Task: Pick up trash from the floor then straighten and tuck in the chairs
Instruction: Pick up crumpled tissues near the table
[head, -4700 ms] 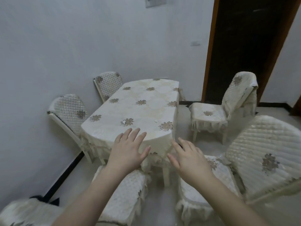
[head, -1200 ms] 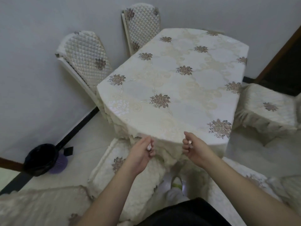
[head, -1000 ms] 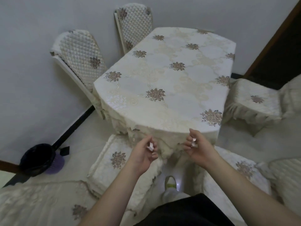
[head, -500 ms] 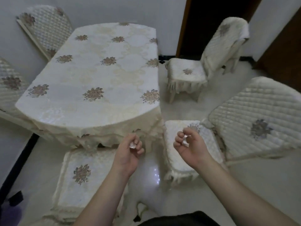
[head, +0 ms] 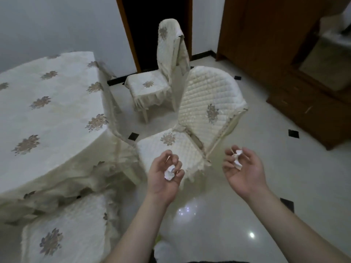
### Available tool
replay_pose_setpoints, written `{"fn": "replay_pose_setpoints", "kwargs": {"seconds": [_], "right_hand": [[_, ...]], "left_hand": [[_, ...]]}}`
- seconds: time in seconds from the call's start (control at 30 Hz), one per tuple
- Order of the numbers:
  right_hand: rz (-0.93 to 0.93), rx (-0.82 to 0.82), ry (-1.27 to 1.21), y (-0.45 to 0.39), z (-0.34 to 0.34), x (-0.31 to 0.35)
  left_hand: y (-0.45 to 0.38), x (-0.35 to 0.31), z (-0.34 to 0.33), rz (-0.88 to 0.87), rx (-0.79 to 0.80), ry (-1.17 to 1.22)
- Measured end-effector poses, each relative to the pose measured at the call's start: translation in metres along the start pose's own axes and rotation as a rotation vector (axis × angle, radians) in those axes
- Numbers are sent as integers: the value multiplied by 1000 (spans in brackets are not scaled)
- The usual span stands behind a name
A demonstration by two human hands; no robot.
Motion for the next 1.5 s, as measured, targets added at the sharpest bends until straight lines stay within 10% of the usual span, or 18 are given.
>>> {"fn": "replay_pose_setpoints", "kwargs": {"seconds": [0.47, 1.5], "right_hand": [[269, -324, -46, 42, 99, 134], [297, -416, -61, -224, 132, 418]], "left_hand": [[-53, 148, -112, 297, 17, -147], [-417, 242, -312, 397, 103, -287]]}}
Point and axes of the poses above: each hand's wrist, its own y-axis away from the middle knuckle, its own z-axis out of the back of the hand, x = y × z, the point moved 5 cm from there along -y, towards the middle knuckle, and after that the axes turned 1 degree about z, right-handed, at the moved point
